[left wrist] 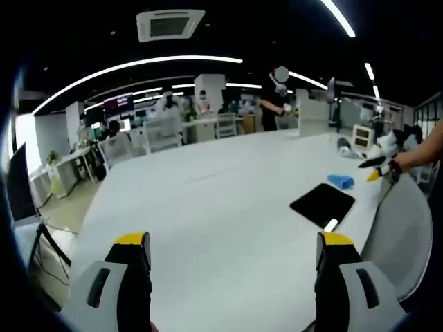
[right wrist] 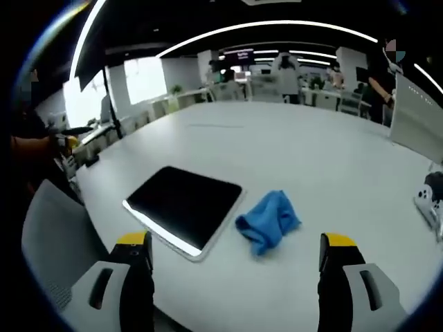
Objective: Wipe the mirror surface with the cleaning cloth until all visible marks leave the cleaned area.
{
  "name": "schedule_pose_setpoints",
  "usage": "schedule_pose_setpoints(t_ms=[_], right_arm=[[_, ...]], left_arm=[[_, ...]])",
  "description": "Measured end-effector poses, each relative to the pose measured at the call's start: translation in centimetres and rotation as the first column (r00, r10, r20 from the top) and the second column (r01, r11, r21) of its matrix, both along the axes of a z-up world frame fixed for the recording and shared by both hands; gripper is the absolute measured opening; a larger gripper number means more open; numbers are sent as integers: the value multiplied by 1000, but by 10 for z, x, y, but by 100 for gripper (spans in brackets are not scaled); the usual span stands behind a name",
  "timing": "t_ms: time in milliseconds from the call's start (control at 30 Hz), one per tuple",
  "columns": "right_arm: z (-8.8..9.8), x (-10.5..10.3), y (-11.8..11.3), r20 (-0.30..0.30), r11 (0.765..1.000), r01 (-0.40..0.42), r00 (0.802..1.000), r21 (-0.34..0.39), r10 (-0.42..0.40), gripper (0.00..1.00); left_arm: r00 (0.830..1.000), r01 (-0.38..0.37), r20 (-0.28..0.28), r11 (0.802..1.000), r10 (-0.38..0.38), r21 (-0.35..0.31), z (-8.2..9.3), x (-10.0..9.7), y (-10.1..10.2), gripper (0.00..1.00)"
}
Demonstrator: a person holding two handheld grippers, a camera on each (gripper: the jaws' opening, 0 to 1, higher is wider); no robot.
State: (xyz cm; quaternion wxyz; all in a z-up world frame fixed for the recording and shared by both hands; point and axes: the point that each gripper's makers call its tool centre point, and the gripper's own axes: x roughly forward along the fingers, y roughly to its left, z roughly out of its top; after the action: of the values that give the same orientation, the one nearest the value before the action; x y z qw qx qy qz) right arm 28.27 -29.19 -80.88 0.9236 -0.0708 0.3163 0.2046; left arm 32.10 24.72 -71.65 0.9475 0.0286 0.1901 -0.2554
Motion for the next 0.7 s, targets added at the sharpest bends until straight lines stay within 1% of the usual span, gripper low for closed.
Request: schedule_pose_setpoints(t_ms=[33, 67, 100, 133, 233, 267, 300, 333, 367, 400, 433, 467, 500, 533, 567, 600, 633, 667, 700], right_arm=[[4, -3, 5, 9, 1000, 9, 1000, 1, -9, 100], [13, -3, 5, 49, 998, 56, 997, 19, -57, 100], [17, -5, 4, 55, 996, 91, 994, 20, -92, 100], [17, -9, 5, 40, 992, 121, 992, 25, -122, 100], [17, -8, 9, 32, 993, 120, 992, 18, -120, 100], [16, -9, 15, 29, 992, 121, 992, 22, -122, 100], [14, -8, 15, 31, 991, 127, 991, 42, -128, 100], [10, -4, 16, 34, 988, 132, 990, 83, -135, 100], [6, -4, 20, 20, 985, 133, 991, 111, -136, 100], [5, -5, 22, -16, 976, 155, 988, 155, -154, 100], [3, -4, 25, -25, 970, 160, 987, 183, -158, 100], [3, -2, 32, -22, 965, 153, 988, 213, -152, 100], [3, -2, 36, -25, 963, 147, 989, 225, -145, 100], [2, -2, 38, -33, 959, 147, 989, 243, -143, 100], [1, -1, 36, -42, 955, 164, 987, 248, -158, 100], [3, 0, 33, -37, 949, 178, 984, 259, -175, 100], [10, 3, 33, -3, 943, 174, 984, 284, -181, 100], [12, 6, 37, 9, 941, 169, 984, 294, -180, 100], [10, 4, 55, 13, 952, 102, 994, 288, -111, 99]], left_arm=[[1000, -3, 4, 1000, 3, -19, 2, 2, 4, 100], [1000, -4, 17, 998, 5, -56, 6, 6, 10, 100], [1000, -2, 8, 999, 2, -48, 4, 6, 14, 100], [1000, 1, 0, 999, -1, -43, 3, 7, 17, 100], [1000, 12, -1, 999, -12, -37, 4, 11, 24, 100], [1000, 16, -1, 999, -16, -35, 5, 13, 26, 100], [1000, 13, 5, 1000, -13, -27, 5, 15, 29, 100], [1000, -4, 11, 1000, 4, -28, 7, 19, 33, 100], [1000, -25, 13, 999, 25, -37, 9, 20, 35, 100], [998, -53, 21, 997, 55, -57, 12, 20, 36, 100], [998, -61, 27, 996, 63, -69, 15, 18, 34, 100], [997, -68, 37, 994, 72, -89, 17, 15, 28, 100], [997, -68, 37, 993, 72, -98, 15, 12, 23, 100], [997, -60, 33, 994, 63, -96, 10, 8, 15, 100], [999, -48, 19, 995, 50, -87, 4, 5, 9, 100], [999, -41, 2, 997, 41, -64, -3, 0, 4, 100], [999, -33, -7, 998, 33, -45, -7, -3, 1, 100], [999, -34, -1, 998, 34, -47, -7, -5, -3, 100], [999, -46, 2, 995, 46, -88, -5, -8, -10, 100]])
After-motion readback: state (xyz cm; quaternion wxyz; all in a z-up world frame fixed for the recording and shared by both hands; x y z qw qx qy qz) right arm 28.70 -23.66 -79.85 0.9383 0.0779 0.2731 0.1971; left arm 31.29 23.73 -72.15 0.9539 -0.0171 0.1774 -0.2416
